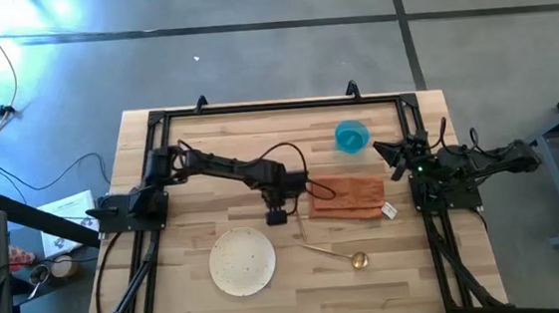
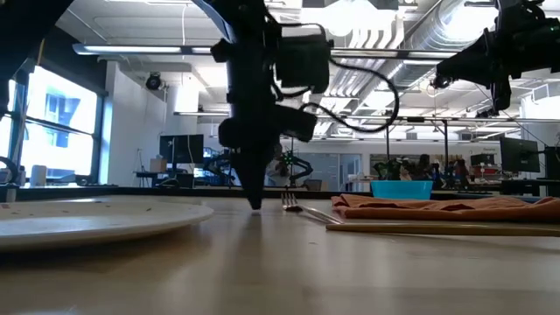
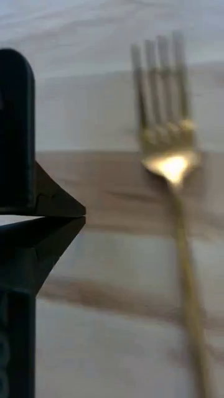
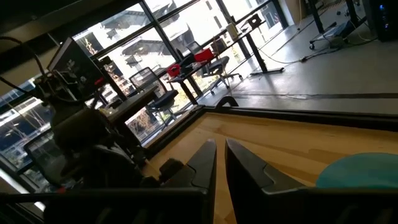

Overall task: Set table place
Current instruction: Move the gold fork to the left of the orange table napkin

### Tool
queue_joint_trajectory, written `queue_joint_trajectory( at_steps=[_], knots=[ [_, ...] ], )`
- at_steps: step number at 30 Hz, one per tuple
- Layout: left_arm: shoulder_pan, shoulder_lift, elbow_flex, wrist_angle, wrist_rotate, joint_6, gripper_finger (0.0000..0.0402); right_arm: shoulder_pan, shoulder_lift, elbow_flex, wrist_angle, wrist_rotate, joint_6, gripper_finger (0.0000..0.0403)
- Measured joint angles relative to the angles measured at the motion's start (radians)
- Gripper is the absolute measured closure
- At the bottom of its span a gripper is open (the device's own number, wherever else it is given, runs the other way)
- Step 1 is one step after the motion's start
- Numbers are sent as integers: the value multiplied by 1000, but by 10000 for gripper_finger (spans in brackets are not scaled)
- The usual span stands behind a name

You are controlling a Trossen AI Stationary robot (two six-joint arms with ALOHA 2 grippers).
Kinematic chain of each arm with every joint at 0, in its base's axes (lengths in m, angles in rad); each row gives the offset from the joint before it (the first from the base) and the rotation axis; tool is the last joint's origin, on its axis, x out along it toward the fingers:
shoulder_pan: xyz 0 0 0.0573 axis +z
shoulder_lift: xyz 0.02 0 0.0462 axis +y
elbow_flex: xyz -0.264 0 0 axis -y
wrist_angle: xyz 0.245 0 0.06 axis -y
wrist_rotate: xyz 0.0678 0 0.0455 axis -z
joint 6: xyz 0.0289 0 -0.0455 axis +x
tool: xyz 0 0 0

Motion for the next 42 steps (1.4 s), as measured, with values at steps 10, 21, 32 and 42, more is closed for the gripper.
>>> queue_joint_trajectory(
  at_steps=[10, 21, 32, 42],
  knots=[
    [23, 12, 1, 170, -26, -19, 402, 0, 0, 0, 0, -3, -7, 377],
    [106, 12, 1, 172, -28, -25, 402, 0, 0, 0, 0, -3, -13, 377],
    [112, 12, 1, 182, -37, 29, 402, 0, 0, 0, 0, -2, -20, 377],
    [62, 2, 112, 174, 39, 30, 402, 0, 0, 0, 0, -2, -21, 377]
  ],
)
